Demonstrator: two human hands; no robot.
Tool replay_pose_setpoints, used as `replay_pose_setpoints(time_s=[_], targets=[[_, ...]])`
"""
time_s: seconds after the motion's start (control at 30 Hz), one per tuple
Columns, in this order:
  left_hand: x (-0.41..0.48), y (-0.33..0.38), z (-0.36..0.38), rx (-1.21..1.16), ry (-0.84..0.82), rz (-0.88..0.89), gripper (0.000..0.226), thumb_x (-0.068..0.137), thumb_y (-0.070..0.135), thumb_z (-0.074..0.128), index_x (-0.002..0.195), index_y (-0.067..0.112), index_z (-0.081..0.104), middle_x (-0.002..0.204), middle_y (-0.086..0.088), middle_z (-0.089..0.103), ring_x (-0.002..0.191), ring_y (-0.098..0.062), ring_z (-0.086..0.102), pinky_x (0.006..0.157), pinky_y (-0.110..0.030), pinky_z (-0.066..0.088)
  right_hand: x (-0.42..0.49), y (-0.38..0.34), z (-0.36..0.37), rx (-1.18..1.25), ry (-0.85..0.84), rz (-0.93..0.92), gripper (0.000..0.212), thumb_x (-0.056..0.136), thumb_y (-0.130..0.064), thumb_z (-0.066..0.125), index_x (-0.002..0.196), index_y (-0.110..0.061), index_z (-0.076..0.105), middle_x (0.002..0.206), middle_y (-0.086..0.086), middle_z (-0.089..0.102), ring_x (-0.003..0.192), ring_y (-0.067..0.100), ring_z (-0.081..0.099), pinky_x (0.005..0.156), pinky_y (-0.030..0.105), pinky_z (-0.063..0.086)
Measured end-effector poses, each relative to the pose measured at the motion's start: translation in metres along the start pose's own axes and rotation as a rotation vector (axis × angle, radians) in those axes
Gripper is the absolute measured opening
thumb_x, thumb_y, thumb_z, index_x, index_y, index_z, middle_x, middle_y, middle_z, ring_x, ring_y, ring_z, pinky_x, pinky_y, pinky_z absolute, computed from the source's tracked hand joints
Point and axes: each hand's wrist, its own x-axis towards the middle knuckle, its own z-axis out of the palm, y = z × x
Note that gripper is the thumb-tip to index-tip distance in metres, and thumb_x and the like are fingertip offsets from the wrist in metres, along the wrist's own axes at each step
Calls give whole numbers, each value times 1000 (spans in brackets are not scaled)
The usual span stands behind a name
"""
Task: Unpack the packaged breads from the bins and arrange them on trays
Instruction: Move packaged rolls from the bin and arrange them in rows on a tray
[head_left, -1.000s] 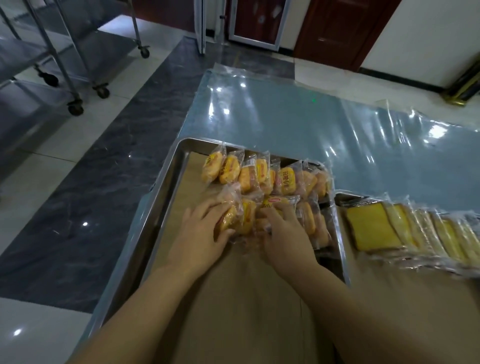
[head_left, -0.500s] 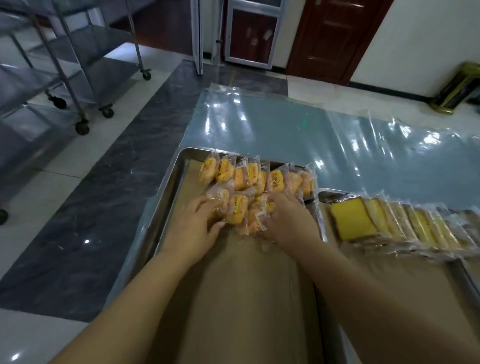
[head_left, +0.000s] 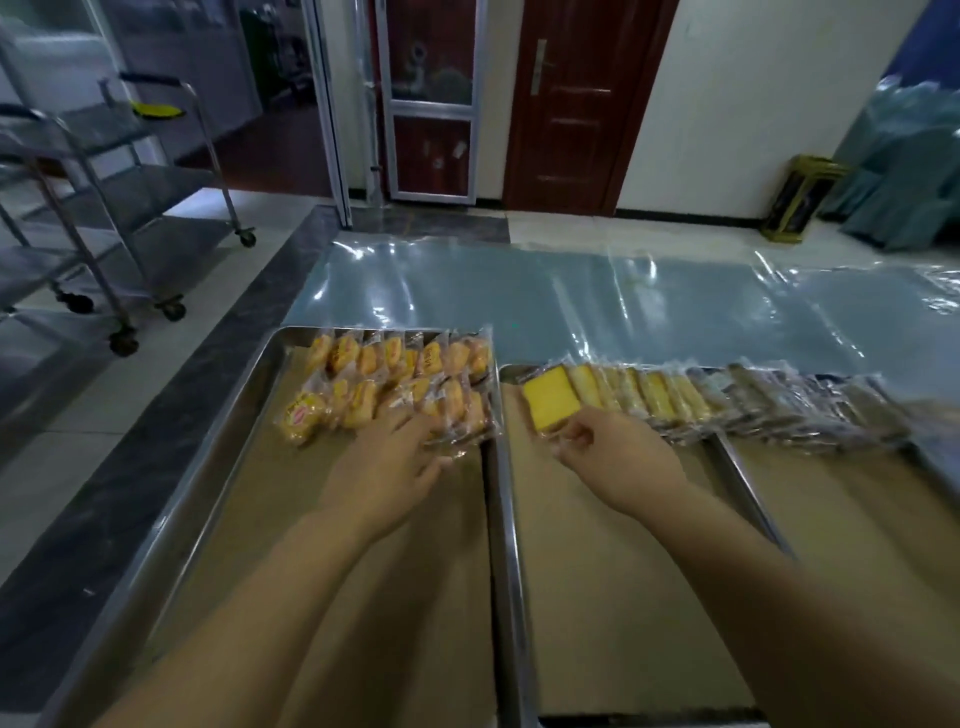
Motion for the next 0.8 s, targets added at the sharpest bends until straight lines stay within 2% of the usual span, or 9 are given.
replay_pose_setpoints(time_s=[0.1, 0.17, 0.2, 0.27, 0.3, 0.43, 0.53, 0.67, 0.8], targets=[[-12, 63, 12, -16, 5, 54, 38, 86, 39, 61, 119, 22, 57, 116, 2, 54, 103, -16, 51, 76, -26, 38, -34, 50, -29, 6, 11, 23, 22, 80, -43, 64, 92, -25, 62, 87, -5, 63, 83, 17, 58, 77, 36, 51], [-21, 106, 23, -27, -1, 87, 37, 85, 38, 62, 117, 22, 58, 116, 2, 54, 104, -16, 51, 77, -23, 36, -58, 86, -48, -9, 3, 27, 22, 79, -42, 65, 93, -25, 61, 87, -5, 62, 82, 15, 57, 80, 34, 50], [-25, 128, 30, -30, -18, 105, 37, 85, 39, 62, 118, 23, 57, 117, 3, 53, 105, -15, 51, 77, -21, 35, -70, 104, -57, -20, -2, 28, 23, 79, -43, 65, 93, -25, 61, 86, -5, 61, 81, 15, 57, 77, 31, 49], [-32, 171, 45, -15, -59, 140, 38, 87, 42, 58, 121, 26, 54, 122, 6, 50, 107, -12, 49, 79, -22, 36, -93, 139, -76, -66, -4, 27, 22, 79, -45, 66, 89, -26, 60, 87, -5, 63, 77, 14, 55, 61, 24, 44], [-35, 192, 53, -1, -69, 164, 39, 88, 44, 56, 123, 28, 53, 124, 7, 49, 108, -11, 48, 78, -22, 36, -104, 156, -86, -90, 3, 27, 24, 78, -47, 66, 86, -26, 59, 87, -6, 64, 76, 14, 56, 60, 24, 44], [-38, 269, 76, -17, -92, 262, 37, 89, 40, 56, 122, 24, 54, 125, 5, 51, 109, -11, 47, 71, -15, 23, -141, 215, -125, -92, -6, 73, 30, 81, -51, 62, 98, -27, 59, 93, -6, 63, 84, 15, 58, 77, 37, 52], [-31, 310, 85, 11, -66, 329, 36, 88, 40, 58, 119, 22, 57, 120, 4, 55, 106, -12, 49, 71, -13, 19, -157, 252, -150, -121, -7, 72, 34, 82, -51, 60, 107, -28, 57, 98, -6, 61, 85, 13, 56, 76, 34, 51], [-8, 348, 95, 41, -53, 389, 38, 88, 46, 54, 121, 28, 54, 118, 8, 53, 105, -11, 50, 82, -21, 36, -162, 292, -188, -198, 65, 30, 32, 83, -48, 61, 107, -27, 59, 99, -7, 62, 83, 11, 53, 68, 27, 41], [28, 380, 106, 60, -23, 421, 36, 86, 49, 55, 116, 30, 56, 115, 11, 56, 102, -12, 53, 78, -27, 44, -152, 328, -228, -307, 117, -32, 22, 81, -50, 60, 92, -33, 53, 97, -7, 61, 86, 13, 54, 73, 30, 44]])
